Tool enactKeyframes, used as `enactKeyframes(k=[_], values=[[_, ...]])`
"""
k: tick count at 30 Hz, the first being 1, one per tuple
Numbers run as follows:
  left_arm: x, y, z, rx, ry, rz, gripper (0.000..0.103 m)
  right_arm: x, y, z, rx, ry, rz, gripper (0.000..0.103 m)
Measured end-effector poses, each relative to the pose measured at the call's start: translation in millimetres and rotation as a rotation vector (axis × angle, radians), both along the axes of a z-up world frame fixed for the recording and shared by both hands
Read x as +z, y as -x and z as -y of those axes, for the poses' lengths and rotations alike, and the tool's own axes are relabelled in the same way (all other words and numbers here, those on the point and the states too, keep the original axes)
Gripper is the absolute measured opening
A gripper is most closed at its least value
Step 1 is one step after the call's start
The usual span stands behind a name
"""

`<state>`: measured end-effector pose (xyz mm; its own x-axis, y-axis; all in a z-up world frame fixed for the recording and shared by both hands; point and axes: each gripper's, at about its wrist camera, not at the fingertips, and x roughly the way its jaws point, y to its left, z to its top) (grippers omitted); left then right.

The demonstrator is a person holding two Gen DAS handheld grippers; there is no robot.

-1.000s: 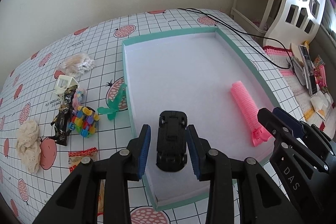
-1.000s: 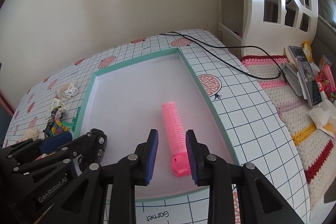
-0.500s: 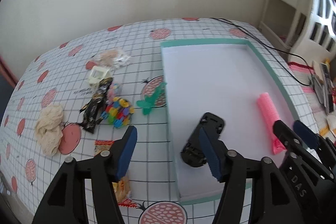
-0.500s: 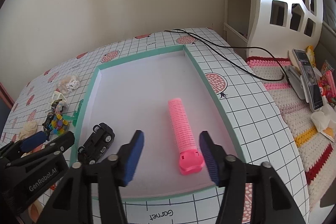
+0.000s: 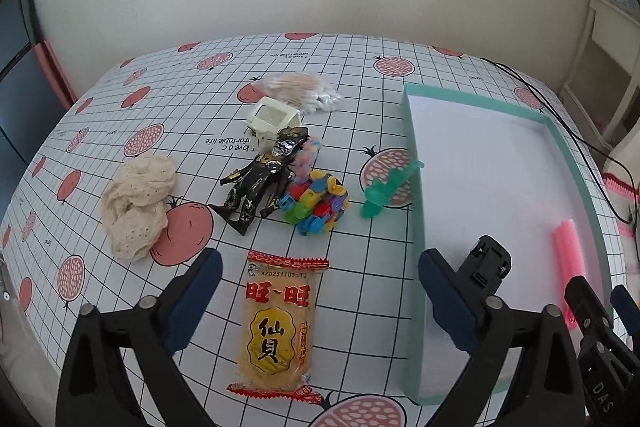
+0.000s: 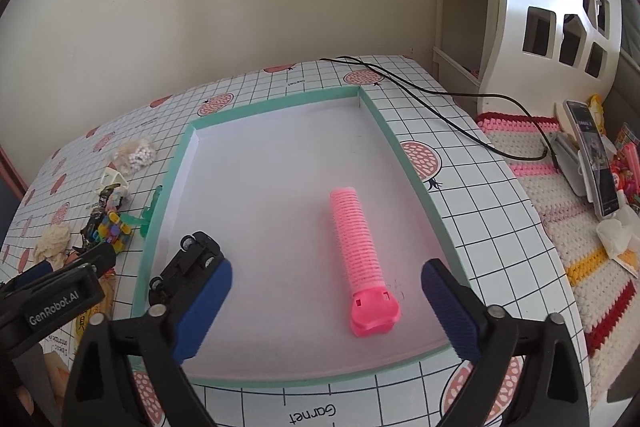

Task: Organize objects
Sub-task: 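Open the right tool releasing the roller while the left tool releases the car in the tray, then move the left tool to the lace cloth while the right tool reaches the yellow packet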

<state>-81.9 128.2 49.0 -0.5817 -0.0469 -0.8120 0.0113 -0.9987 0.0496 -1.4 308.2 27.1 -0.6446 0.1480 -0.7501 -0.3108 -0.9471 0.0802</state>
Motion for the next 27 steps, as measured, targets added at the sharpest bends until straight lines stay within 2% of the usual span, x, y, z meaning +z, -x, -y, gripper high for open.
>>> enactKeyframes(k=[17,27], values=[[-11,4,2,-0.029,-0.045,0.045,0.103,-2,1,7,0.022,-0.013,0.022,0.103],[15,6,10,-0.123,-0.111,-0.008,0.103,32,-12,20,0.036,-0.034,-0.174,0.103]])
